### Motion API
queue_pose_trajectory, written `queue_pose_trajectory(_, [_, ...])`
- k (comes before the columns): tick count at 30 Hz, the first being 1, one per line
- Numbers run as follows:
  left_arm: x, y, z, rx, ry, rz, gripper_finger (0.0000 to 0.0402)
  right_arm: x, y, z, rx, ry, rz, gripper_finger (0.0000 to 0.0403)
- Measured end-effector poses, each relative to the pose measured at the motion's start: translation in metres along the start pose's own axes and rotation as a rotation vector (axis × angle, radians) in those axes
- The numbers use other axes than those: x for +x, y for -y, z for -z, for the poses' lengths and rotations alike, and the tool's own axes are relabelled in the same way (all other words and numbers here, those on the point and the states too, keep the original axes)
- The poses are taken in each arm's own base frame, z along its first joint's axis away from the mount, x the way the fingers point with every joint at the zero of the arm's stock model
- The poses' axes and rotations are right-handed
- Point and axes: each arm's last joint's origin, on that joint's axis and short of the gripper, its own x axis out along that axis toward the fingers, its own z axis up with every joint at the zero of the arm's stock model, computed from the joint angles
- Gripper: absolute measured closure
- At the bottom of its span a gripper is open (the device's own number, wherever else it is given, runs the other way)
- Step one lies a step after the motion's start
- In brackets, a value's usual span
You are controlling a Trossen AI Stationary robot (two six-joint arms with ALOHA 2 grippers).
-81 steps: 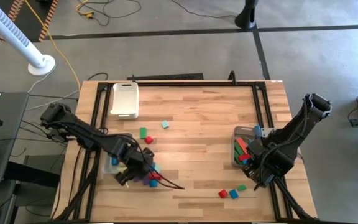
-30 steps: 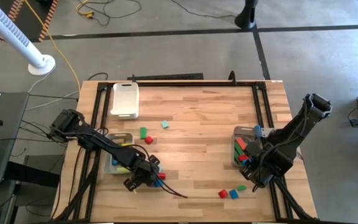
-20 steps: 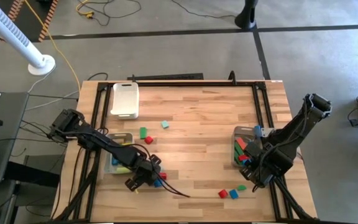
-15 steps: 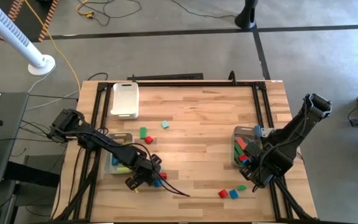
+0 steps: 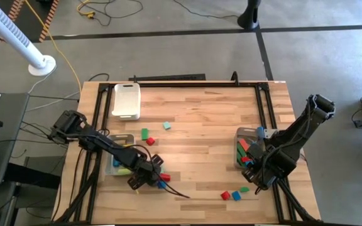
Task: Sort blocks by size
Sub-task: Put the purple rectangular block into the black bin
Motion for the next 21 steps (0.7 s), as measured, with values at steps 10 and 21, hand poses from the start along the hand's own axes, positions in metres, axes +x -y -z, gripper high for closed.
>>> queue_pose_trajectory(10, [-0.004, -0.001, 0.003, -0.007, -0.060, 0.034, 0.0309, 0.000, -0.001, 0.000, 0.001, -0.001, -0.008, 0.0210])
queue_pose_trajectory(21, [-0.035, -0.034, -0.002, -0.065, -0.078, 0.022, 0.0309, -0.012, -0.013, -0.008, -0.073, 0.111, -0.119, 0.0210])
